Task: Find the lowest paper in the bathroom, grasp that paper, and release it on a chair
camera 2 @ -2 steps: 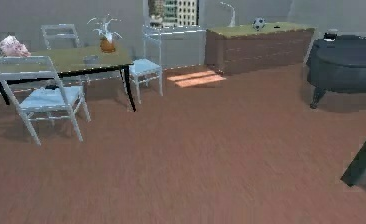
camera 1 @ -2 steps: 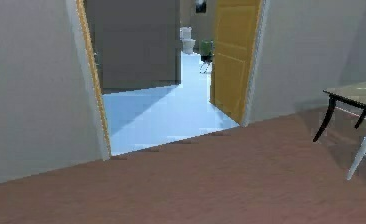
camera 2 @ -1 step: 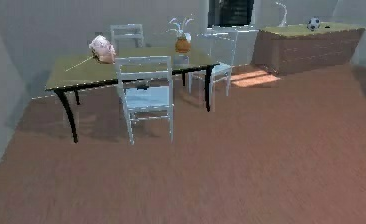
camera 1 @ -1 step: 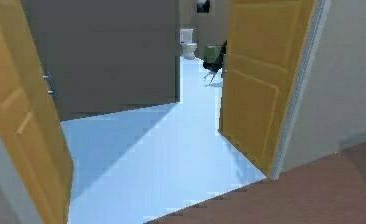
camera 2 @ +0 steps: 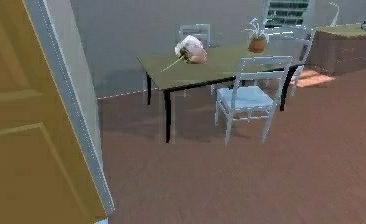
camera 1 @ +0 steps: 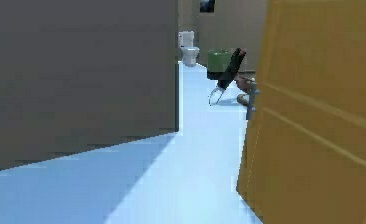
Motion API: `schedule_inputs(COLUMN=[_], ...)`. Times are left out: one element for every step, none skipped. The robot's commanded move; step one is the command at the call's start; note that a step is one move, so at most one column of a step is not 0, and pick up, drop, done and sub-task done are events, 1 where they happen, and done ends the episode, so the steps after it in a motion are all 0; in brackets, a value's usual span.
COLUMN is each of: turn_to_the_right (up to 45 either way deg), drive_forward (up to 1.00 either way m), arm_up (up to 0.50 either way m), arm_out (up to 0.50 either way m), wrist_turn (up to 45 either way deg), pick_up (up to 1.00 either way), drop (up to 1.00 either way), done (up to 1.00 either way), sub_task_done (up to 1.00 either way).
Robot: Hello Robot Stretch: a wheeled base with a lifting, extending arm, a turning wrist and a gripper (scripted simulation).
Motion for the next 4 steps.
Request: schedule_inputs(turn_to_the_right=[0.0,0.0,9.0,0.0], drive_forward=[1.0,0.6,0.0,0.5], arm_up=[0.0,0.0,0.0,0.0], arm_out=[0.0,0.0,0.0,0.0], wrist_turn=[0.0,0.0,0.0,0.0], pick_up=[0.0,0.0,0.0,0.0], drop=[0.0,0.0,0.0,0.0], done=[0.0,0.0,0.0,0.0], sub_task_done=[0.0,0.0,0.0,0.0])
